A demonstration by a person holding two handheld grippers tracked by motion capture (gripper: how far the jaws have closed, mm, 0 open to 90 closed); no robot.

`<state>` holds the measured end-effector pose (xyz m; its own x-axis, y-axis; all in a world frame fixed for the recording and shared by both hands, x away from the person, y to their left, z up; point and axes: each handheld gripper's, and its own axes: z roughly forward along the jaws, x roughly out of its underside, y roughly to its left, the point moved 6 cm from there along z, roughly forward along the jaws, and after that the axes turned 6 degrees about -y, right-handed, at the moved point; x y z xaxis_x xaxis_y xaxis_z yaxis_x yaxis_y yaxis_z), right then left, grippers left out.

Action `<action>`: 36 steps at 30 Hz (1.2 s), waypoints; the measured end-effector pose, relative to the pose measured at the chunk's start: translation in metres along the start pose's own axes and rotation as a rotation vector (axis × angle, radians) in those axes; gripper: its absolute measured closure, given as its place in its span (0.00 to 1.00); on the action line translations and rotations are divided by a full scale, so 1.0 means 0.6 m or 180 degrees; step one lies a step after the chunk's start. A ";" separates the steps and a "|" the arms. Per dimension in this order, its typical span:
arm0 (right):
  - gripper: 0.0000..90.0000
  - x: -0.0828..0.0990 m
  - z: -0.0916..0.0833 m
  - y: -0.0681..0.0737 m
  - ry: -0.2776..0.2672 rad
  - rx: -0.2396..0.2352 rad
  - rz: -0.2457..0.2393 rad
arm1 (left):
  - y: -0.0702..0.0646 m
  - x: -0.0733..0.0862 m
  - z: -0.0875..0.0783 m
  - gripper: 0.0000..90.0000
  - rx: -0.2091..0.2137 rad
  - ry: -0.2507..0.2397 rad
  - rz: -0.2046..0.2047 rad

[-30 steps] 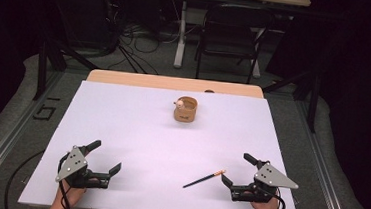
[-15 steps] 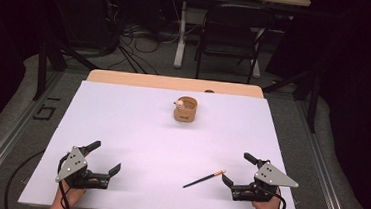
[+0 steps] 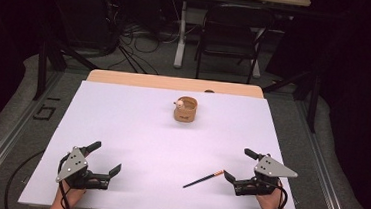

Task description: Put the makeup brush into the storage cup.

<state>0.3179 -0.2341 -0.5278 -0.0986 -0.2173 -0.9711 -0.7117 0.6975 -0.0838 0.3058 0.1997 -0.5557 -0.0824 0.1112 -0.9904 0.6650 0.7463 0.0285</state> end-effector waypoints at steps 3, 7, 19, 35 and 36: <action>0.00 -0.001 0.005 -0.004 0.0048 -0.0080 0.0014 | 0.000 0.000 0.000 0.00 0.0001 0.0005 0.0006; 0.00 0.002 0.009 -0.009 0.0250 -0.0183 -0.0084 | -0.001 0.000 0.000 0.00 0.0011 0.0008 0.0009; 0.00 -0.005 0.023 -0.029 0.0585 -0.0598 -0.0357 | -0.003 0.000 0.001 0.00 0.0024 0.0016 0.0009; 0.00 -0.019 0.058 -0.046 0.1157 -0.1126 -0.0657 | -0.002 0.001 0.000 0.00 0.0028 0.0018 0.0013; 0.00 -0.021 0.059 -0.046 0.1183 -0.1158 -0.0678 | -0.002 0.001 0.000 0.00 0.0027 0.0020 0.0011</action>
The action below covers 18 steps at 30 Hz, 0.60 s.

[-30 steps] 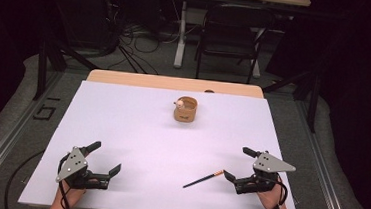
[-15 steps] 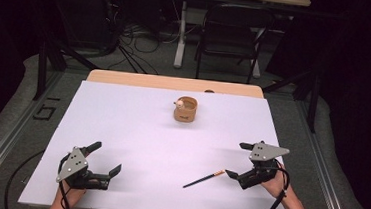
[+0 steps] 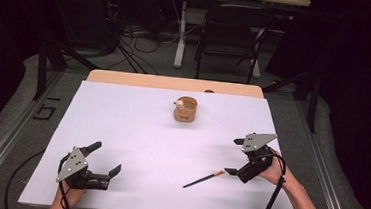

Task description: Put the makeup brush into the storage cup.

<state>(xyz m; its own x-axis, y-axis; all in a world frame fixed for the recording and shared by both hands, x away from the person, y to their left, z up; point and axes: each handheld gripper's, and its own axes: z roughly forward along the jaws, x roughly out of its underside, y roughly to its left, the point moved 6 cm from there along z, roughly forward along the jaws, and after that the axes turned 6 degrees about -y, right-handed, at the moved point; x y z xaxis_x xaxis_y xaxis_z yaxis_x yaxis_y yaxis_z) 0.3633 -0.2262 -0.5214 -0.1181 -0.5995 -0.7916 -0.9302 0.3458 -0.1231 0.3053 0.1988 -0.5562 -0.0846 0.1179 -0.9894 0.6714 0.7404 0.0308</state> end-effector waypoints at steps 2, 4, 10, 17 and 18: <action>0.00 -0.002 0.001 -0.001 0.0092 -0.0067 -0.0011 | 0.001 0.000 0.000 0.00 0.0001 0.0010 0.0005; 0.00 -0.004 0.005 -0.002 0.0055 -0.0067 -0.0030 | 0.001 0.000 0.000 0.00 -0.0001 0.0007 0.0003; 0.00 -0.011 0.013 -0.003 0.0318 -0.0173 -0.0237 | 0.000 0.000 0.001 0.00 0.0003 0.0004 0.0008; 0.00 -0.024 0.028 0.001 0.0577 -0.0330 -0.0478 | 0.000 -0.001 0.000 0.00 0.0006 -0.0006 0.0005; 0.00 -0.025 0.030 0.002 0.0638 -0.0369 -0.0515 | 0.000 -0.001 0.000 0.00 0.0004 -0.0004 0.0002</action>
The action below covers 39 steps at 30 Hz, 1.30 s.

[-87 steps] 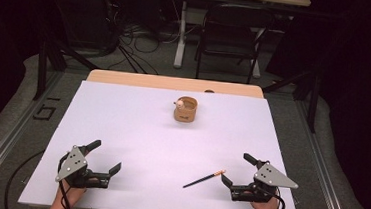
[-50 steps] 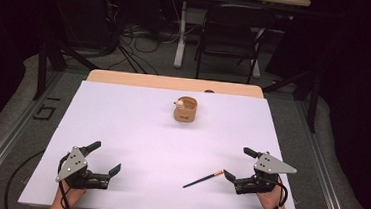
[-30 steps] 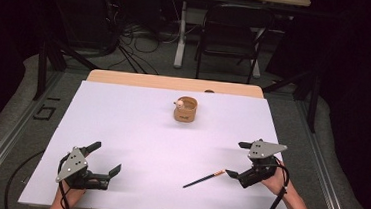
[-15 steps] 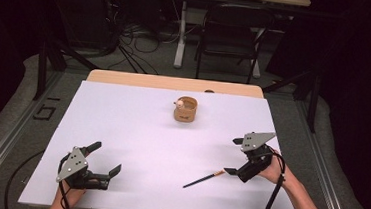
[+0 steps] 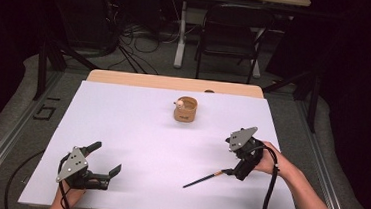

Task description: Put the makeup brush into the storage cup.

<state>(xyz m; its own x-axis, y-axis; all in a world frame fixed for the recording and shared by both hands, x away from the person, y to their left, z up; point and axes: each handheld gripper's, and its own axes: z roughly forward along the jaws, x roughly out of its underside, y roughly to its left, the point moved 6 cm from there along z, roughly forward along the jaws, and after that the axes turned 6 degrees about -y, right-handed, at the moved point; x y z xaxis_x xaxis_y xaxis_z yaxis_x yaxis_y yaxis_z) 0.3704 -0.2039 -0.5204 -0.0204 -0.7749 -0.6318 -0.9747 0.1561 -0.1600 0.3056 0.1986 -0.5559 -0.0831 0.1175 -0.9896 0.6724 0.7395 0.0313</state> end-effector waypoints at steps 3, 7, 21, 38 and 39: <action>0.00 -0.007 0.009 0.002 0.0134 -0.0121 -0.0123 | 0.000 0.000 0.002 0.00 0.0009 0.0004 0.0002; 0.00 -0.009 0.020 0.007 0.0270 -0.0190 -0.0233 | -0.001 0.000 0.002 0.00 0.0009 0.0008 0.0000; 0.10 -0.009 0.061 0.022 0.0799 -0.0297 -0.0658 | 0.000 0.000 0.001 0.00 0.0016 0.0000 -0.0007; 0.60 0.010 0.093 0.037 0.1220 -0.0592 -0.0933 | 0.000 0.000 0.001 0.00 0.0025 0.0007 -0.0003; 0.65 0.012 0.095 0.040 0.1246 -0.0591 -0.0918 | 0.000 0.001 0.001 0.00 0.0025 0.0009 -0.0003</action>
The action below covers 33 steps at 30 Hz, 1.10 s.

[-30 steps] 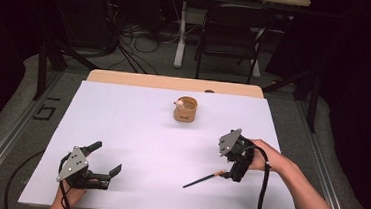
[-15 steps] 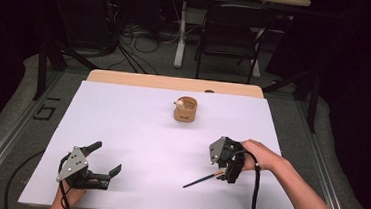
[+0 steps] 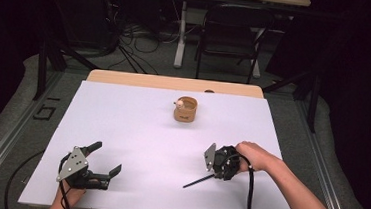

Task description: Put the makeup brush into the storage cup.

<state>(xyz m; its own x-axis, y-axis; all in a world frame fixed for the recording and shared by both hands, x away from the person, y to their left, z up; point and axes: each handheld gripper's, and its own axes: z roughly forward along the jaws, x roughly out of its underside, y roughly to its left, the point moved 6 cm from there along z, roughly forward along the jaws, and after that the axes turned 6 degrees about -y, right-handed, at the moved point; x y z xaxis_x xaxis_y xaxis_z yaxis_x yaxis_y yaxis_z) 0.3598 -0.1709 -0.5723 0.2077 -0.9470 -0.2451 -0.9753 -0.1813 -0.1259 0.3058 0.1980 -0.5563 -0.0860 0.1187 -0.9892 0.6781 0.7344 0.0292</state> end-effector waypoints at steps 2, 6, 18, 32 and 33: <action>0.67 0.000 0.001 -0.001 0.0011 -0.0016 -0.0050 | 0.000 0.000 0.000 0.00 0.0004 -0.0004 -0.0001; 0.74 0.001 0.000 -0.001 0.0119 -0.0055 -0.0097 | 0.000 0.000 0.000 0.00 -0.0004 0.0000 0.0001; 0.85 -0.001 0.017 0.000 0.0182 -0.0114 -0.0264 | 0.000 0.000 0.000 0.00 0.0008 -0.0001 0.0001; 0.92 0.000 0.020 0.001 0.0354 -0.0202 -0.0342 | 0.001 0.000 0.000 0.00 0.0002 0.0001 0.0004; 0.93 0.000 0.020 0.001 0.0356 -0.0201 -0.0339 | 0.001 0.000 0.000 0.00 0.0004 0.0005 0.0005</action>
<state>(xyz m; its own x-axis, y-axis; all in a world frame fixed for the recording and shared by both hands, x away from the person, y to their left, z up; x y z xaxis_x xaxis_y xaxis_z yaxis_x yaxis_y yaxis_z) 0.3599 -0.1679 -0.5841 0.3040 -0.9445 -0.1245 -0.9517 -0.2952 -0.0840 0.3061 0.1983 -0.5565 -0.0862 0.1210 -0.9889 0.6792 0.7333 0.0305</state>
